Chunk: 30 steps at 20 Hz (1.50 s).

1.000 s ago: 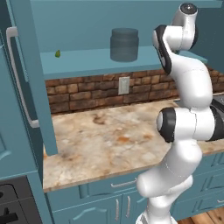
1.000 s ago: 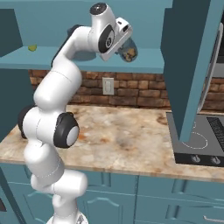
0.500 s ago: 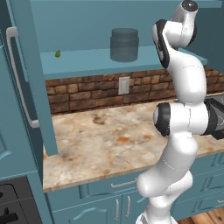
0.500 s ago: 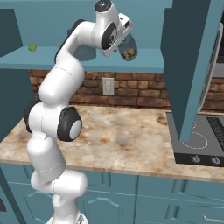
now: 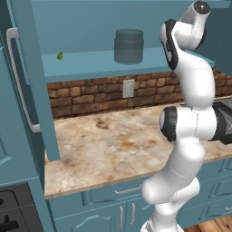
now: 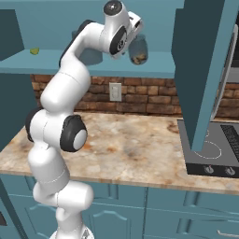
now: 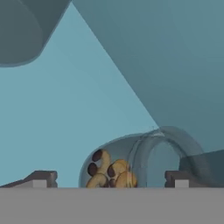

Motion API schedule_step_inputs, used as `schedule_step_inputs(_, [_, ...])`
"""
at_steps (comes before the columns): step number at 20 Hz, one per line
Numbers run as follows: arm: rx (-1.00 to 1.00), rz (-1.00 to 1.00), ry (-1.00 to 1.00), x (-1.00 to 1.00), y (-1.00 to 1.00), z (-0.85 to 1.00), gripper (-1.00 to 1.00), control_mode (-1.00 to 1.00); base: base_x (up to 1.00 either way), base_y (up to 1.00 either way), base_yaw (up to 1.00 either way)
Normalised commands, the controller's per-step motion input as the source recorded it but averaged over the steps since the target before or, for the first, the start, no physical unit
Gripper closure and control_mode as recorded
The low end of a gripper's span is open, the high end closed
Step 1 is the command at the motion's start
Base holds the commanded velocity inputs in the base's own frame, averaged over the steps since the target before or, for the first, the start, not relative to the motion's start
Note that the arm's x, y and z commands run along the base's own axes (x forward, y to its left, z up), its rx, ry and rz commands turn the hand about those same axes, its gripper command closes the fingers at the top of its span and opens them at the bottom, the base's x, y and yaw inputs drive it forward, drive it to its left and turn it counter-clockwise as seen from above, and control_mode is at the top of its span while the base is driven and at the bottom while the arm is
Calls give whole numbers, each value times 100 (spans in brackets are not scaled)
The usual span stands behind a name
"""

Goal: Pick the jar and jar from the dining table and place them in the open cabinet. Close the cabinet after placing the objects.

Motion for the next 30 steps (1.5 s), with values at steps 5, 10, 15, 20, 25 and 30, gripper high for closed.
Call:
schedule_step_inputs(5, [-2, 0, -8, 0, 0, 13, -100, -100, 0, 0, 0])
schedule_step_inputs(10, [-1, 0, -2, -19, 0, 9, -100, -100, 0, 0, 0])
schedule_step_inputs(15, [0, 0, -1, -44, 4, 0, -100, -100, 0, 0, 0])
schedule_step_inputs(20, [0, 0, 0, -59, 23, -11, -100, -100, 0, 0, 0])
schedule_step_inputs(25, [0, 0, 0, -59, 40, -30, -100, -100, 0, 0, 0])
schedule_step_inputs(30, [0, 0, 0, -66, 40, -29, -100, -100, 0, 0, 0])
